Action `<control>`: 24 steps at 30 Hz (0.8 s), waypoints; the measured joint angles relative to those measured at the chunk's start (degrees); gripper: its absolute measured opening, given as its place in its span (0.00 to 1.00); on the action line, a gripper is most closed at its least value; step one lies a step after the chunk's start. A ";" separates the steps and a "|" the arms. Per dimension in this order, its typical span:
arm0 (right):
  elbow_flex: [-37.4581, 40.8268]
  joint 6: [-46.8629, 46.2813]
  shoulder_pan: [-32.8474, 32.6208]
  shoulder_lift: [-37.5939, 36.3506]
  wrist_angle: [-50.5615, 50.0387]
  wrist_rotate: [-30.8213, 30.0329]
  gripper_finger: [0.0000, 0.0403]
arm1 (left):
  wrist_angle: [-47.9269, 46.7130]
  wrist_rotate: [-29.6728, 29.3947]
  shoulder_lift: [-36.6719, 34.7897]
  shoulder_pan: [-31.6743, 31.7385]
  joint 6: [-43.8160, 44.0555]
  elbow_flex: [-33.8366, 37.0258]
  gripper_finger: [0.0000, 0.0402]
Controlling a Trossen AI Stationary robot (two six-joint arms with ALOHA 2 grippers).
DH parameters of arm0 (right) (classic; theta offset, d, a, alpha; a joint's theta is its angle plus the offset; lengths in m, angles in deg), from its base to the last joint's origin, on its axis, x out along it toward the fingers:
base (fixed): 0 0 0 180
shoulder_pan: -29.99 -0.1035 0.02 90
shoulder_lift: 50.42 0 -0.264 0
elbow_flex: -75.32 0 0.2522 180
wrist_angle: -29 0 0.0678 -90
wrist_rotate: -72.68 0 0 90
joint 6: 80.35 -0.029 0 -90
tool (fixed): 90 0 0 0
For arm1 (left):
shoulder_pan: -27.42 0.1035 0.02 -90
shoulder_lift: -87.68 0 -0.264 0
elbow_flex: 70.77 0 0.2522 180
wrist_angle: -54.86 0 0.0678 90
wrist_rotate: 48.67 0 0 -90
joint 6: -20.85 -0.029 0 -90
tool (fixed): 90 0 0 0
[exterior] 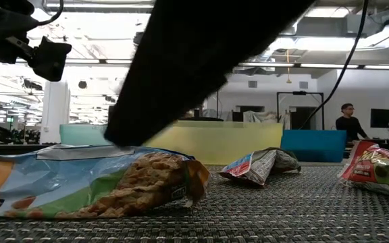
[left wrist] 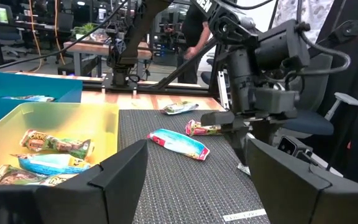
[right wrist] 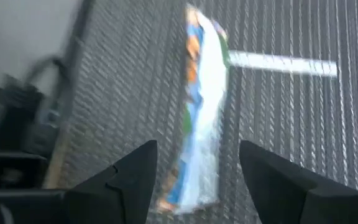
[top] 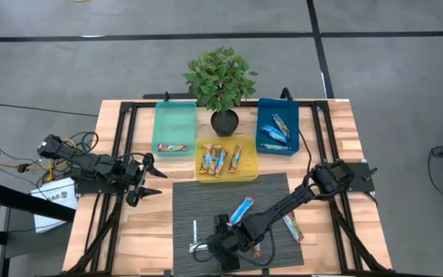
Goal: Pick and place Granola Bars by type
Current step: Put the orange granola bar into the yellow bin
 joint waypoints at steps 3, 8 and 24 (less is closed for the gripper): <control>-0.18 0.00 0.11 0.61 0.92 -0.02 0.54 | 0.00 0.00 0.00 -0.01 0.00 0.00 0.66; 0.06 0.00 0.04 2.36 0.67 0.15 0.54 | 0.00 0.02 0.00 -0.01 0.00 -0.02 0.66; -0.05 0.01 0.77 2.78 0.14 -0.04 0.34 | 0.00 0.04 0.00 -0.01 0.00 0.00 0.66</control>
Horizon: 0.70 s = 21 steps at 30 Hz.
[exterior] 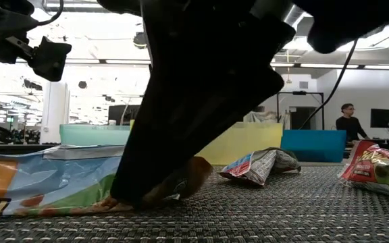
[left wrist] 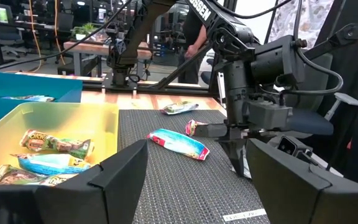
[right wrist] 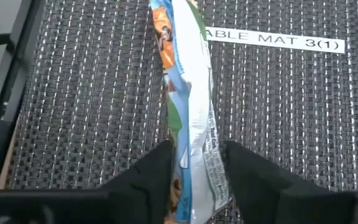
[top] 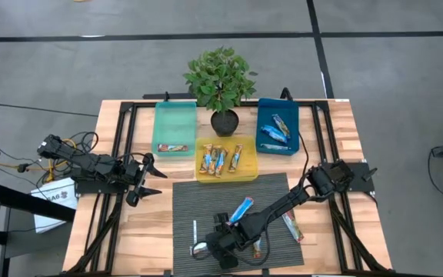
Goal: Pick and place Granola Bars by type
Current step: Put the orange granola bar into the yellow bin
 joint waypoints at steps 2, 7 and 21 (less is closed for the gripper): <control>0.00 0.01 -0.01 0.00 -0.60 0.00 0.29 | 0.00 0.00 0.00 0.00 0.01 0.00 0.66; -0.01 0.01 -0.01 -0.05 -1.16 0.02 0.19 | -0.02 0.00 0.00 0.02 0.00 -0.02 0.66; -0.01 -0.01 0.12 -0.18 -0.91 0.07 0.13 | -0.02 0.01 0.00 0.01 0.00 -0.02 0.66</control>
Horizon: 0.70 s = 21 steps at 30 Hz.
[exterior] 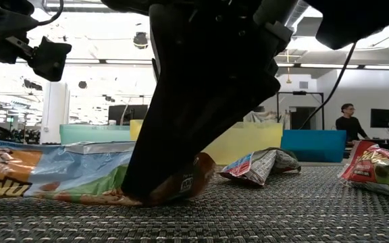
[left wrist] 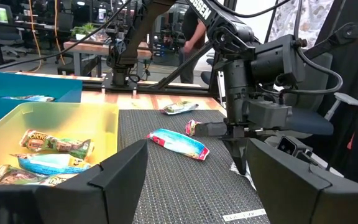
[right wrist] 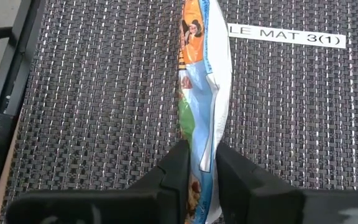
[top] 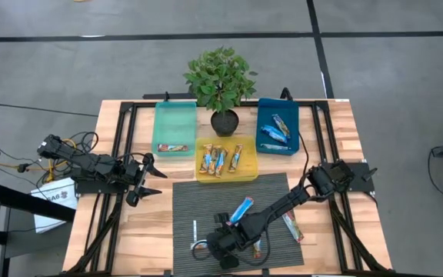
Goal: Pick and place Granola Bars by type
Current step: Put the orange granola bar into the yellow bin
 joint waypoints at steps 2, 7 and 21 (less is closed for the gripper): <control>0.00 -0.29 0.19 -0.04 0.71 0.17 0.13 | 0.00 0.00 0.00 0.00 0.00 0.00 0.66; 0.02 -4.87 0.98 -0.04 3.00 1.55 0.13 | 0.00 0.01 0.00 0.01 0.02 0.00 0.66; 0.02 -22.50 3.25 -0.04 12.23 10.31 0.13 | 0.00 0.01 0.00 -0.01 0.00 0.01 0.66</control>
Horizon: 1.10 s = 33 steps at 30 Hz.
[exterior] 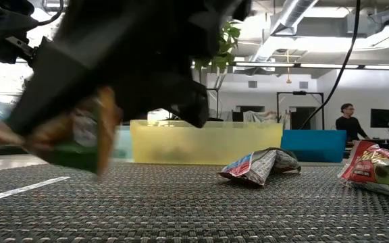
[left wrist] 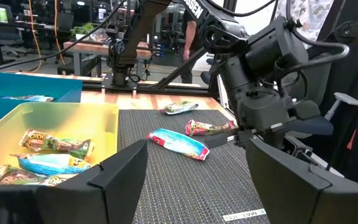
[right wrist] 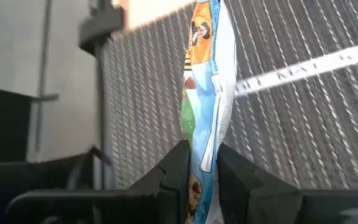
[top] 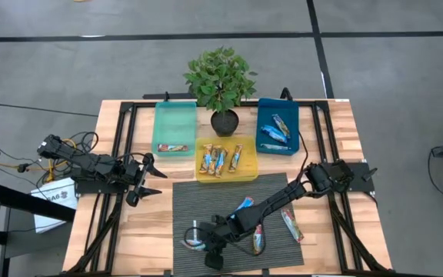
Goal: Pick and place Granola Bars by type
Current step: Put the orange granola bar into the yellow bin
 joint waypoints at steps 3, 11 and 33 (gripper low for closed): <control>0.02 -0.06 0.38 -0.63 1.07 0.45 0.13 | 0.00 0.00 0.00 0.00 0.02 0.01 0.66; 0.15 1.65 1.70 -4.72 -0.54 -1.81 0.13 | 0.00 0.00 0.00 0.01 0.00 0.01 0.66; 2.43 5.07 4.54 -21.94 -8.60 -10.92 0.13 | 0.00 -0.04 0.02 0.01 0.00 0.01 0.66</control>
